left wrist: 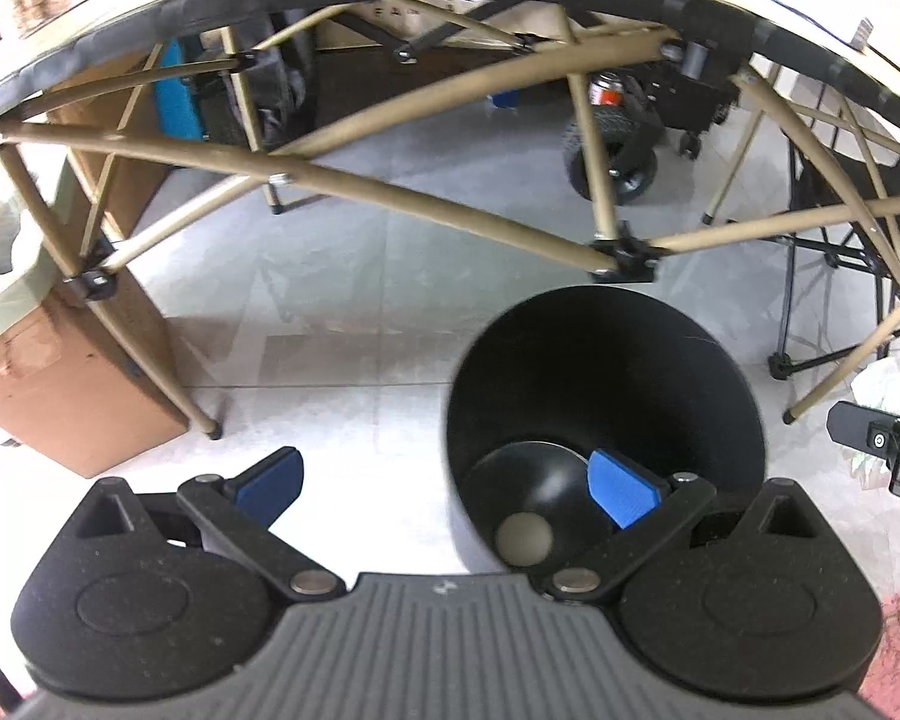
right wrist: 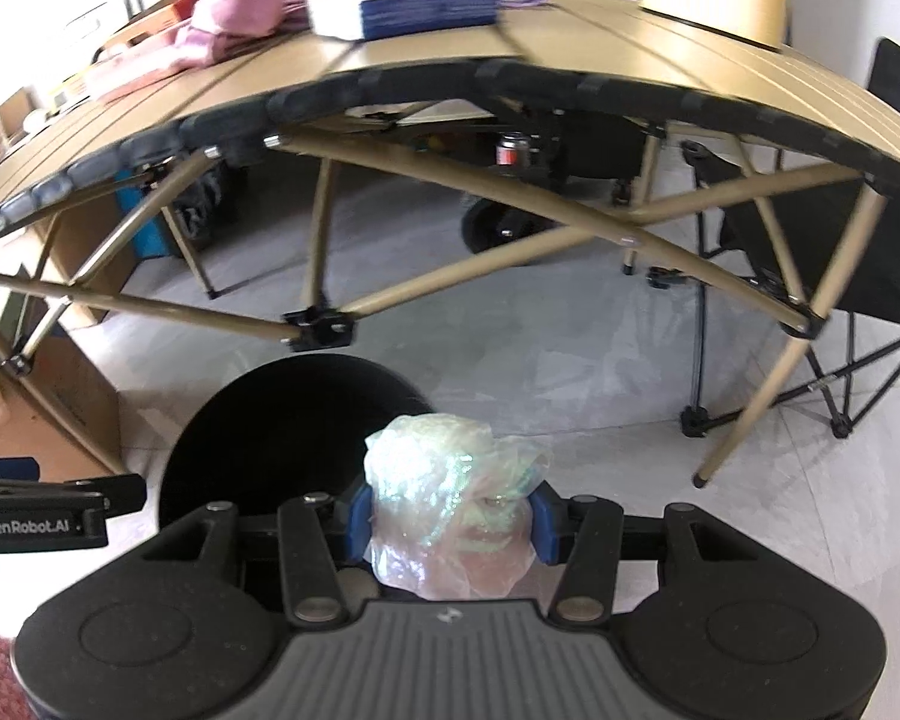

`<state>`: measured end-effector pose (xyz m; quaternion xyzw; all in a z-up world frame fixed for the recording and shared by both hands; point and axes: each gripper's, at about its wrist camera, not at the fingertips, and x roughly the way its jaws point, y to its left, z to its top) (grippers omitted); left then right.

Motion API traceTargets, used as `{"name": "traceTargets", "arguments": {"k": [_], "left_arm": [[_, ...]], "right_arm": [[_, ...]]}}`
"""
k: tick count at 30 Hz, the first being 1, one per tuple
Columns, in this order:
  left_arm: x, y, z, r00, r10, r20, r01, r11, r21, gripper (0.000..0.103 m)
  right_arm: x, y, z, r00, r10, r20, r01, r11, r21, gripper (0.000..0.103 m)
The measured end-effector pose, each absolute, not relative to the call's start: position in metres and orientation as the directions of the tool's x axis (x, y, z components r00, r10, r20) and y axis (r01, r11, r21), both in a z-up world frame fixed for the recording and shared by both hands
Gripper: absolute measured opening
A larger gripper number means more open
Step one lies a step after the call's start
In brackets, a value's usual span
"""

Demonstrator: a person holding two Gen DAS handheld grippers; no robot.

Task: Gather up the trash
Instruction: 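Open the right tool to drop the plastic bag into the bin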

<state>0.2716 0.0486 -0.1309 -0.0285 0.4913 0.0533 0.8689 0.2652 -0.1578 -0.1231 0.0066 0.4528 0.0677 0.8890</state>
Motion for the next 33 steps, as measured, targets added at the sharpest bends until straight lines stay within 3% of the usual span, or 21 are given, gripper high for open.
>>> {"name": "traceTargets", "arguments": {"k": [13, 26, 32, 33], "left_arm": [[0.253, 0.118, -0.137, 0.486, 0.111, -0.867, -0.239, 0.971, -0.01, 0.103], [0.248, 0.138, -0.145, 0.45, 0.119, -0.885, -0.274, 0.962, -0.01, 0.103], [0.247, 0.136, -0.145, 0.449, 0.121, -0.885, -0.272, 0.962, -0.006, 0.103], [0.247, 0.136, -0.145, 0.449, 0.122, -0.885, -0.271, 0.963, -0.005, 0.103]], "right_arm": [[0.275, -0.088, -0.136, 0.533, 0.168, -0.829, -0.243, 0.969, 0.04, 0.049], [0.286, -0.064, -0.16, 0.472, 0.172, -0.864, -0.268, 0.962, 0.045, 0.05], [0.287, -0.068, -0.161, 0.474, 0.162, -0.865, -0.246, 0.968, 0.046, 0.057], [0.288, -0.068, -0.161, 0.474, 0.162, -0.865, -0.243, 0.969, 0.048, 0.065]]}}
